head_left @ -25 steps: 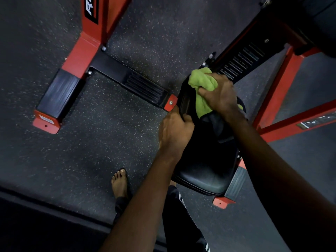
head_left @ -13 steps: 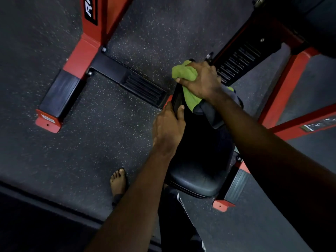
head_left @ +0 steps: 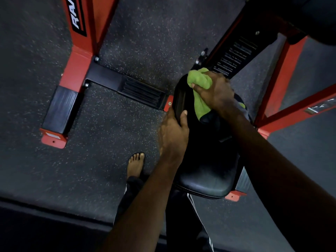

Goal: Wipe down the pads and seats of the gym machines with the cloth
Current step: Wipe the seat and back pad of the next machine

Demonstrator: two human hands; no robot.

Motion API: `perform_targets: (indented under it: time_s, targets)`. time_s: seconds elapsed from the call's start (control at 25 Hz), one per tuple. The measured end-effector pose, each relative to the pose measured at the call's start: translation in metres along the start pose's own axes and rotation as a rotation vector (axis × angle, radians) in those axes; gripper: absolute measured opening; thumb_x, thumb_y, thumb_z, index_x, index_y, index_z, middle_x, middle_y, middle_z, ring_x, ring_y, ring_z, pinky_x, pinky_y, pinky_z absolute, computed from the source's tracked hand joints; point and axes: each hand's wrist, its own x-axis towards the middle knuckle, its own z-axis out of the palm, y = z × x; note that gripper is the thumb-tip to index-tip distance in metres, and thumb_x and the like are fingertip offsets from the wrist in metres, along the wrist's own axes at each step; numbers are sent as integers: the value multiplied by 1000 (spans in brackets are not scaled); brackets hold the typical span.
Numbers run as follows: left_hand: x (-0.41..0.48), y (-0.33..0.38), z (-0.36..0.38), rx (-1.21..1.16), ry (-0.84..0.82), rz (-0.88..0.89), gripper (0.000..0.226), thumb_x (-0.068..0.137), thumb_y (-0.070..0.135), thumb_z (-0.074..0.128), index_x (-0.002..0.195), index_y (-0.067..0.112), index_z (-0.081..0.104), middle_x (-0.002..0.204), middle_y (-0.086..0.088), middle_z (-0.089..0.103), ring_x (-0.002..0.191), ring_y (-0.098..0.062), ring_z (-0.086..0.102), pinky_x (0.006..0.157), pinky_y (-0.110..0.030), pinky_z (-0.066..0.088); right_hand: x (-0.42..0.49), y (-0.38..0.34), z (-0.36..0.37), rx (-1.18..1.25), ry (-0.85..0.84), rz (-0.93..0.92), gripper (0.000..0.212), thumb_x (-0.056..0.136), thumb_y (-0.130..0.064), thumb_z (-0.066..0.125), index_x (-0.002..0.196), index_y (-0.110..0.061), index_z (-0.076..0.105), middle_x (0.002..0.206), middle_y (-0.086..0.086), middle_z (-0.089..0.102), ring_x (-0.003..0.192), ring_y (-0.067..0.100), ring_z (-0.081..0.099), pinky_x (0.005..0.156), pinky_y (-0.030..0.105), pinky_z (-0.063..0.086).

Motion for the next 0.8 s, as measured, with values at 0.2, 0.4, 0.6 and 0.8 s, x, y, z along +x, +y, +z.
perform_targets:
  time_s: [0.2, 0.4, 0.6, 0.8]
  targets:
    - [9, 10, -7, -182, -53, -102, 46, 97, 39, 49, 139, 20, 54, 119, -10, 69, 108, -30, 64, 97, -35, 50, 17, -5, -3, 63, -61, 86, 82, 65, -87, 54, 132, -39, 58, 128, -2, 66, 120, 29, 60, 102, 52, 50]
    - [59, 30, 5, -155, -83, -181, 41, 95, 35, 46, 131, 22, 59, 116, -11, 68, 106, -33, 64, 96, -46, 51, -77, 16, -5, 21, 65, 321, 65, 86, -65, 62, 141, -30, 52, 144, 9, 51, 134, 37, 44, 111, 61, 36]
    - [58, 24, 22, 46, -4, 32, 59, 102, 47, 42, 144, 6, 45, 139, -18, 56, 127, -35, 53, 108, -46, 41, -35, 15, -4, -41, 79, 251, 59, 90, -60, 61, 142, -33, 51, 150, 0, 45, 139, 31, 37, 112, 59, 27]
    - [63, 17, 29, 126, 26, 101, 62, 102, 49, 39, 144, 4, 44, 140, -20, 55, 127, -37, 53, 108, -50, 41, -37, 13, -5, 19, 72, 263, 57, 88, -60, 62, 139, -36, 54, 146, -2, 50, 135, 30, 41, 109, 58, 29]
